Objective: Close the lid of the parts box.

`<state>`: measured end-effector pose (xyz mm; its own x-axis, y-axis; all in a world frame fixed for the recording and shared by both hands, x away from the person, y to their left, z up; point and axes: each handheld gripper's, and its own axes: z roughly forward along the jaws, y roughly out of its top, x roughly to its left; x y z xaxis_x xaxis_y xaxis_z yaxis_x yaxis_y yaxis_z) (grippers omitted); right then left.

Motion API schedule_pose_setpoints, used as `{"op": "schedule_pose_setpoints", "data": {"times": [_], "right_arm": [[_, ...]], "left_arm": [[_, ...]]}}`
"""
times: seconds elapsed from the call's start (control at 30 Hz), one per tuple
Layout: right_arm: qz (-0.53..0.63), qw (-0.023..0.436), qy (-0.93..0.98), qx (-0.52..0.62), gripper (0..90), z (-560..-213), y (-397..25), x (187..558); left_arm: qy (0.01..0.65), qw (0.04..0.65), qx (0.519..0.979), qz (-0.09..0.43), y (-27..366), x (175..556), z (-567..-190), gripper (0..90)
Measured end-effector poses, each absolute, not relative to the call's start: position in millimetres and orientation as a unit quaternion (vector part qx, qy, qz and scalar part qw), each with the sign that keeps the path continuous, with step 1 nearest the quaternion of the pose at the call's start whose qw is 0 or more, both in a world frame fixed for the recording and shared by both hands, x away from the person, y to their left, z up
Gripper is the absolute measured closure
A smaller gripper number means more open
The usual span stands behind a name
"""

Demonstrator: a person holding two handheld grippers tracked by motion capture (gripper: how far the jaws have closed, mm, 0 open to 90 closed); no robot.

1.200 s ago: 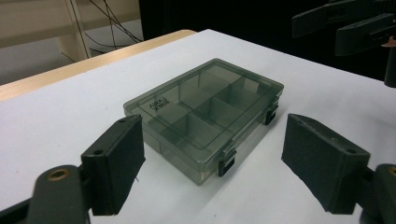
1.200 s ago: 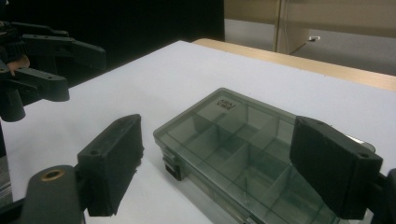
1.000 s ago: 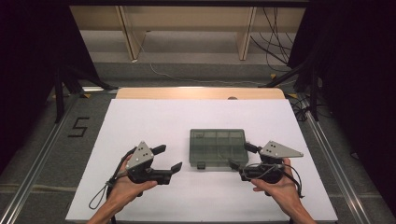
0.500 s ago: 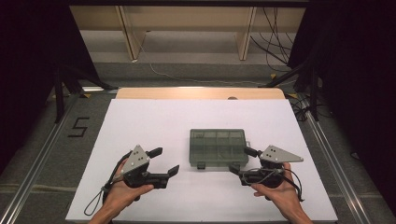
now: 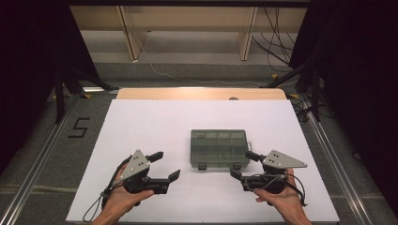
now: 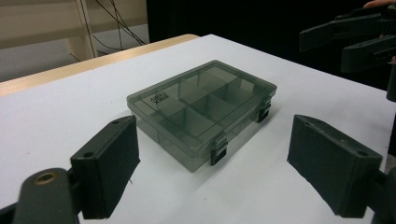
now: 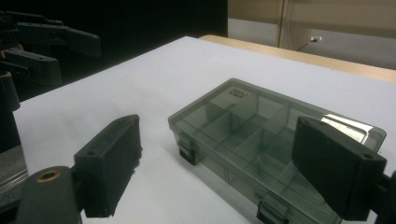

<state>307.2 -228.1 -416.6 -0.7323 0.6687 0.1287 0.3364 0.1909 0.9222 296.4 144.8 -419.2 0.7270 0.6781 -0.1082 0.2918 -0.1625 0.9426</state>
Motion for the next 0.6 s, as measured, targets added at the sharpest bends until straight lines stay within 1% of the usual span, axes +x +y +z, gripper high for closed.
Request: {"op": "schedule_pose_setpoints", "data": {"times": [0.03, 0.3, 0.33, 0.6], "right_arm": [[0.542, 0.160, 0.755, 0.333, 17.0, -416.6, -228.4, 306.8], [0.544, 0.152, 0.753, 0.337, 17.0, -415.4, -229.8, 305.5], [0.546, 0.157, 0.751, 0.335, 17.0, -415.7, -229.8, 306.1], [0.554, 0.158, 0.746, 0.335, 17.0, -416.0, -230.0, 307.0]], "left_arm": [[0.327, 0.559, 0.743, 0.173, 144.9, 295.7, -419.1, 15.8], [0.326, 0.567, 0.735, 0.178, 146.4, 296.6, -417.4, 15.8], [0.325, 0.569, 0.734, 0.178, 146.5, 297.3, -417.4, 15.9], [0.327, 0.565, 0.736, 0.179, 146.2, 297.5, -417.7, 15.8]]}}
